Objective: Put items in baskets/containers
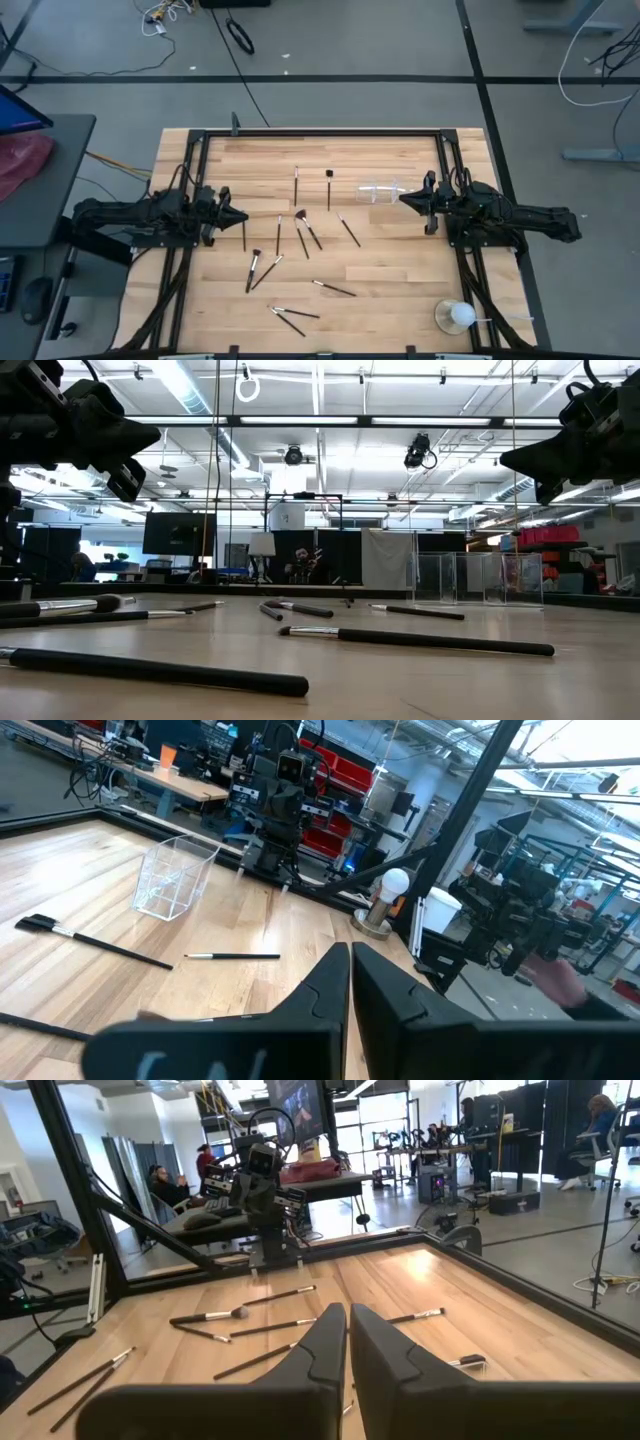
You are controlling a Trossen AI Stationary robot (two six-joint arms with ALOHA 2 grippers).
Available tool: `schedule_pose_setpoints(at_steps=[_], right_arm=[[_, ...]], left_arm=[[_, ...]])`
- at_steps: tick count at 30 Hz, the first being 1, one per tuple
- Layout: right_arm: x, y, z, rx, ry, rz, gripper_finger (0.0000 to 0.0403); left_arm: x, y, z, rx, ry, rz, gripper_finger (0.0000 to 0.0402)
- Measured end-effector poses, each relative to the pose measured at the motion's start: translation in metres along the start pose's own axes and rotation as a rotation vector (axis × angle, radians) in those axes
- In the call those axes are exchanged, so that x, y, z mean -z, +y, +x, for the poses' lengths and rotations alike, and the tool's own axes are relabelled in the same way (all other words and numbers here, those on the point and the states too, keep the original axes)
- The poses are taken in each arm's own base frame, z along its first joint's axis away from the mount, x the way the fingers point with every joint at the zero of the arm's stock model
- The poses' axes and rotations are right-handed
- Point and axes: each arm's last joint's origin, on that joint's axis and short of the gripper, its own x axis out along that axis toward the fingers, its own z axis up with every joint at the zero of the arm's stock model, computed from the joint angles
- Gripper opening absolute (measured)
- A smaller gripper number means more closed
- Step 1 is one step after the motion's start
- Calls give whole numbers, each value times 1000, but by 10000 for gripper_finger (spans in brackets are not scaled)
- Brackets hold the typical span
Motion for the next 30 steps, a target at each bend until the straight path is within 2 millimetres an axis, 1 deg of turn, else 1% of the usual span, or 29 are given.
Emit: schedule_pose_setpoints(at_steps=[5, 8, 11, 13, 17, 21, 26, 30], right_arm=[[0, 0, 0, 0, -2, -3, 23], [-8, 0, 0, 25, -83, -25, 23], [-18, 1, -2, 5, -194, 81, 23], [-23, 3, -3, -45, -242, 143, 23], [-31, 9, -3, -146, -303, 202, 23], [-33, 17, 3, -216, -313, 186, 23], [-35, 28, 13, -262, -333, 187, 23], [-31, 37, 23, -297, -313, 214, 23]], left_arm=[[0, 0, 0, 0, -1, 0, 21], [0, 0, 0, 0, 0, 0, 21], [0, 0, 0, 0, 0, 0, 21], [0, 0, 0, 0, 0, 0, 21], [0, 0, 0, 0, 0, 0, 21], [0, 0, 0, 0, -1, 0, 21], [0, 0, 0, 1, -2, 0, 21], [0, 0, 0, 1, -2, 0, 21]])
